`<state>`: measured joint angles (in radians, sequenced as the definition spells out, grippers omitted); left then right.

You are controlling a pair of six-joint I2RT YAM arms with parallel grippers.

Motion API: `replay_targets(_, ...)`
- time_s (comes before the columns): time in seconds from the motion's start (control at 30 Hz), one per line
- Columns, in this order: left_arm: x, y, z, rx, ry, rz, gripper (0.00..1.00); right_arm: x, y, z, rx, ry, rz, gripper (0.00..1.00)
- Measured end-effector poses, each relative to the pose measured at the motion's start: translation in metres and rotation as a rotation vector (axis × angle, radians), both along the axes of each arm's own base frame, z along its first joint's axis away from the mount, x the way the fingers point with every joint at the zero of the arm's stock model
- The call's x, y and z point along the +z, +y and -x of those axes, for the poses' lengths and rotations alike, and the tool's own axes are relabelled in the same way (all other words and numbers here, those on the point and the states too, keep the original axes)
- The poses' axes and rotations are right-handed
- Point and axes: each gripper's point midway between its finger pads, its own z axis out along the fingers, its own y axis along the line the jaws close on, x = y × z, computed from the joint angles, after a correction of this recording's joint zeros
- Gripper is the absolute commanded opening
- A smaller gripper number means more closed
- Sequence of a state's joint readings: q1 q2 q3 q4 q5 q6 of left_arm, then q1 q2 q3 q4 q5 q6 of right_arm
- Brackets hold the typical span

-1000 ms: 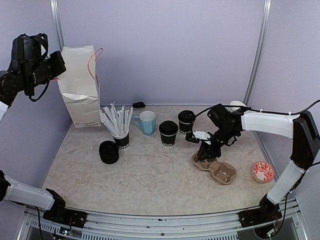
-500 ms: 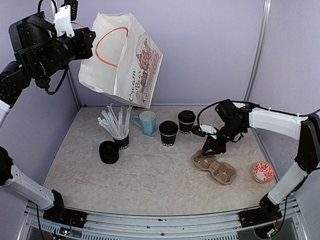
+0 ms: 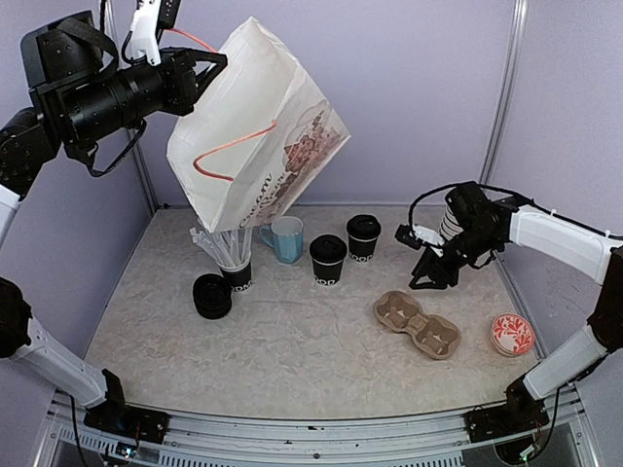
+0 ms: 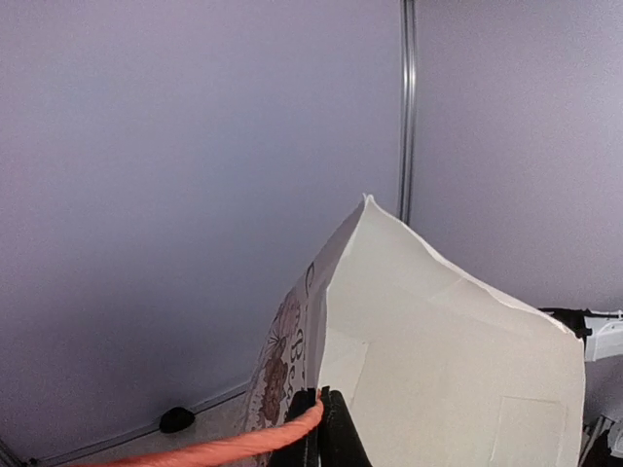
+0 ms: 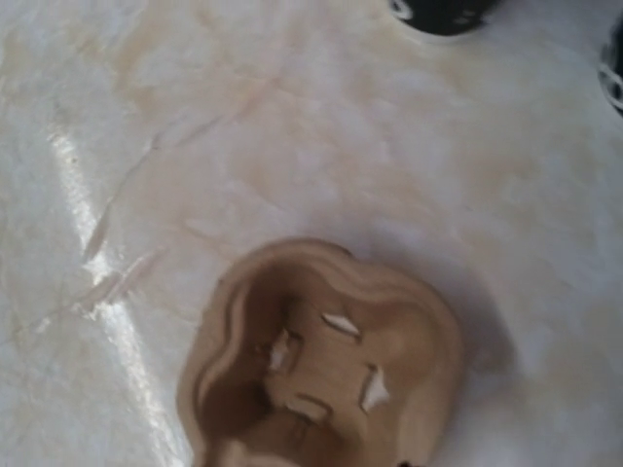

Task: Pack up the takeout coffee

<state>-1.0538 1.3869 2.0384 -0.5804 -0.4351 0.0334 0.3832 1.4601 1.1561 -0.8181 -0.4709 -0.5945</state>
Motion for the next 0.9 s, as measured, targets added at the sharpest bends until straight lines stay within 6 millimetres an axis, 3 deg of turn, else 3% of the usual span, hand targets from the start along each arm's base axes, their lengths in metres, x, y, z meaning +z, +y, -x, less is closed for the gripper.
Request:
replay_targets(0.13,-0.022,-0.027,0.007,-0.119,0.057,-0.054,0.00,-0.010,-0.011,0.008,-0.023,0.023,0.019,0.35)
replay_targets(0.33,-0.087,-0.065,0.013,-0.254,0.228,-0.190,0.00,-0.052,-0.027,0.041,-0.018,0.152,0.091,0.28)
replay_targets(0.7,-0.187,-0.090,0.043,-0.446,0.505,-0.332,0.00,-0.094,-0.053,0.087,0.042,0.274,0.213,0.11)
replay_targets(0.9,-0.214,-0.101,0.047,-0.504,0.582,-0.380,0.00,-0.109,-0.069,0.080,0.012,0.272,0.294,0.09)
